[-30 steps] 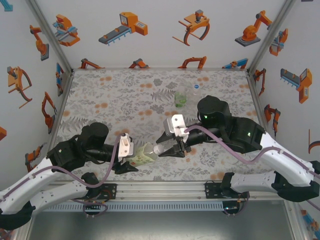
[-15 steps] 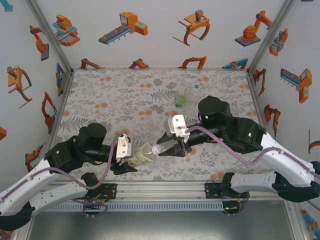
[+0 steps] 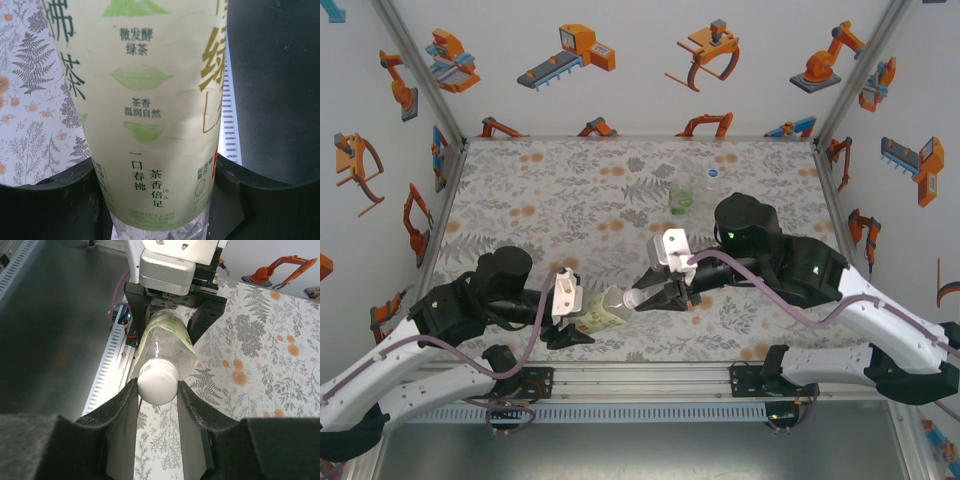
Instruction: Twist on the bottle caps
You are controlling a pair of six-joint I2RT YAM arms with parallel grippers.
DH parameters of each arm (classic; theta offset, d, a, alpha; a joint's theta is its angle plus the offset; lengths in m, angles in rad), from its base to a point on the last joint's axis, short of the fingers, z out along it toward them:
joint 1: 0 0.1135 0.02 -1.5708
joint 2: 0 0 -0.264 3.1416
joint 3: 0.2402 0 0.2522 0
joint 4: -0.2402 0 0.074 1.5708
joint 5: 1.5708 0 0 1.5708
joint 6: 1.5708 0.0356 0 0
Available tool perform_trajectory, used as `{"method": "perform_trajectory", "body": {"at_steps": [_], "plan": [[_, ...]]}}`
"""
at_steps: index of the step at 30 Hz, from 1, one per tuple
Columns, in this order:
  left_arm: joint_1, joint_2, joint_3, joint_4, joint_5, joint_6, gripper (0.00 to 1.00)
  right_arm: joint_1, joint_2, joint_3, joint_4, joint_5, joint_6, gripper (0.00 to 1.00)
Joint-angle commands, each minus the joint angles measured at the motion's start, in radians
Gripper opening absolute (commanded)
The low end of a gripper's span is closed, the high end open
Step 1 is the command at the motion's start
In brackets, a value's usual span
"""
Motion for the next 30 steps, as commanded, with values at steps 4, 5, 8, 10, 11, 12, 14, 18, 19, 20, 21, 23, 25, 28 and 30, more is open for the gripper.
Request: {"method": "perform_trajectory", "body": {"at_steps": [4,5,8,10,11,12,14,18,19,20,21,23,25,28,30], "plan": [[-0.004,0.011,0.022,0.029,-0.031,-0.012,0.00,0.001,-0.057,-0.108,0.186,0.166,0.453,0.01],[-0.004,0.012,0.019,0.035,-0.037,-0.014,0.00,0.001,-0.063,-0.126,0.212,0.207,0.542,0.00],[-0.004,0.015,0.012,0.053,-0.051,-0.013,0.00,0.002,-0.067,-0.146,0.220,0.364,0.867,0.00],[-0.004,0.021,0.011,0.054,-0.070,-0.011,0.00,0.002,-0.054,-0.125,0.142,0.465,1.088,0.00],[-0.004,0.021,0.008,0.059,-0.076,-0.010,0.00,0.002,-0.044,-0.113,0.103,0.495,1.178,0.00],[-0.004,0.022,0.003,0.064,-0.081,-0.007,0.00,0.001,-0.032,-0.097,0.063,0.506,1.271,0.00],[-0.004,0.027,0.003,0.067,-0.083,0.002,0.00,0.001,-0.015,-0.078,0.020,0.500,1.405,0.01],[-0.004,0.039,-0.002,0.078,-0.088,0.012,0.00,0.002,0.008,-0.037,-0.079,0.553,1.578,0.02],[-0.004,0.042,-0.001,0.079,-0.084,0.015,0.00,0.001,0.014,-0.027,-0.105,0.560,1.601,0.03],[-0.004,0.047,0.002,0.078,-0.082,0.015,0.00,0.001,0.019,-0.020,-0.121,0.567,1.602,0.05],[-0.004,0.052,0.004,0.075,-0.081,0.017,0.00,0.002,0.025,-0.006,-0.142,0.581,1.597,0.07],[-0.004,0.056,0.002,0.077,-0.078,0.019,0.00,0.001,0.035,0.023,-0.193,0.610,1.572,0.13],[-0.004,0.059,0.003,0.077,-0.074,0.021,0.00,0.001,0.042,0.052,-0.219,0.632,1.511,0.24],[-0.004,0.062,0.007,0.068,-0.070,0.027,0.00,0.002,0.034,0.064,-0.165,0.644,1.361,0.44],[-0.004,0.064,0.006,0.068,-0.067,0.030,0.00,0.002,0.017,0.056,-0.101,0.643,1.246,0.51]]}}
